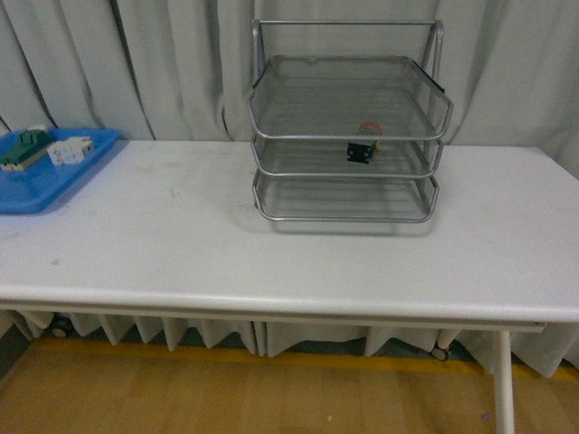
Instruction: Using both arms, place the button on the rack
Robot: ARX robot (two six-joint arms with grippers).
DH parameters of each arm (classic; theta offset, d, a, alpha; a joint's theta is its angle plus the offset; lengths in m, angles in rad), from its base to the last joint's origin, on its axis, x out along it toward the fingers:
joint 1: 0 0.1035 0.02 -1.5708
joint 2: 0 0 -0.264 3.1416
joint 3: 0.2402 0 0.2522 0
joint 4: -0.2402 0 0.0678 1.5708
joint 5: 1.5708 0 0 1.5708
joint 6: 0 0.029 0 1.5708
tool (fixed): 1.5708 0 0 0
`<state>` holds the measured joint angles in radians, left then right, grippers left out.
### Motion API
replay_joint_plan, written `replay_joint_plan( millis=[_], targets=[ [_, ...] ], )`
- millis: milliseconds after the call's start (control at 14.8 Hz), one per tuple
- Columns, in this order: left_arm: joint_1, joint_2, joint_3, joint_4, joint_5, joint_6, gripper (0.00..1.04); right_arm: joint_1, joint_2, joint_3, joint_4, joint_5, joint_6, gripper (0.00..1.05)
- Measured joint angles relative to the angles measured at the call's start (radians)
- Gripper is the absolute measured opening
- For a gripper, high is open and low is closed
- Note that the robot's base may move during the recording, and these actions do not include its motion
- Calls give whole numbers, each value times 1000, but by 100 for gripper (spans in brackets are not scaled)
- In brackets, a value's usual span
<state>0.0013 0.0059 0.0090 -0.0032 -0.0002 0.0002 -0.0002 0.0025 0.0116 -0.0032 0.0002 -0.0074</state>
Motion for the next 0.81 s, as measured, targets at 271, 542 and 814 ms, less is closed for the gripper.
replay_joint_plan(
  millis=[271,542,814],
  targets=[
    [0,0,0,0,0,0,98,0,0,0,0,0,0,98],
    [0,0,0,0,0,0,98,0,0,0,0,0,0,98],
    [0,0,0,0,0,0,98,0,0,0,0,0,0,98]
  ],
)
